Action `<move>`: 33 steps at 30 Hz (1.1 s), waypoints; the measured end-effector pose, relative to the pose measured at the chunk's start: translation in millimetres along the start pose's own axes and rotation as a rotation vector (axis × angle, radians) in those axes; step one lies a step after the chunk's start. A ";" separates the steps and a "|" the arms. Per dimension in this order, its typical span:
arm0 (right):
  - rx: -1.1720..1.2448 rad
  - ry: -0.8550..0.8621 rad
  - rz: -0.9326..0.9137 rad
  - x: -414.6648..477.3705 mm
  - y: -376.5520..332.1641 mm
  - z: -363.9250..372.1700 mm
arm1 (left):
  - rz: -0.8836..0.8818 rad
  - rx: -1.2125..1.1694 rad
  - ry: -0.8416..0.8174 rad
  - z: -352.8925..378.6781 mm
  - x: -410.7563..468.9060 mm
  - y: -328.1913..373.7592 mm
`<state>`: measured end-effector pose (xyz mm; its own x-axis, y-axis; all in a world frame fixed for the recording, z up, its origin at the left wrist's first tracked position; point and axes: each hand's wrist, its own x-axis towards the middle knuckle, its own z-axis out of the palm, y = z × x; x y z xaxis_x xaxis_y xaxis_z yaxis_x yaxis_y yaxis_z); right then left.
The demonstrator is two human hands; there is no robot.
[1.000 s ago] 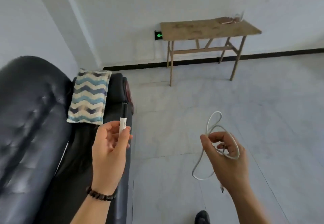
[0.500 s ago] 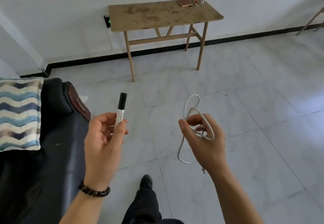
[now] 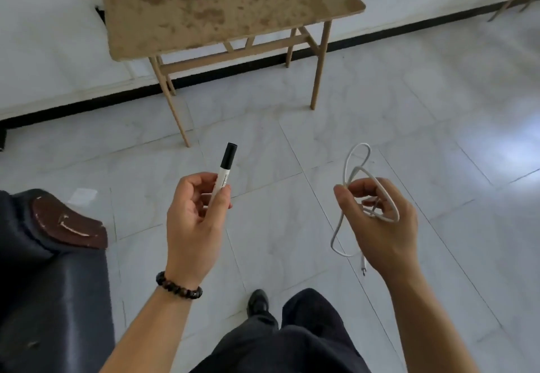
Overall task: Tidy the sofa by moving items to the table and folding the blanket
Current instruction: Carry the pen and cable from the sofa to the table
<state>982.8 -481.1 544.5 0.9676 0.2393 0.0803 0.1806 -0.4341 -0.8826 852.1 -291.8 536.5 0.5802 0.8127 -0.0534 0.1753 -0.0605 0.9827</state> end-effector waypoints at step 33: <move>-0.031 -0.150 0.009 866.0 -42.1 309.2 | -0.087 -0.055 -0.023 351.3 835.5 71.7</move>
<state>1758.6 13.0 508.0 0.9325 0.3611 0.0000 0.1793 -0.4628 -0.8681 1628.8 179.2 499.9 0.5833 0.7997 -0.1423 0.1820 0.0420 0.9824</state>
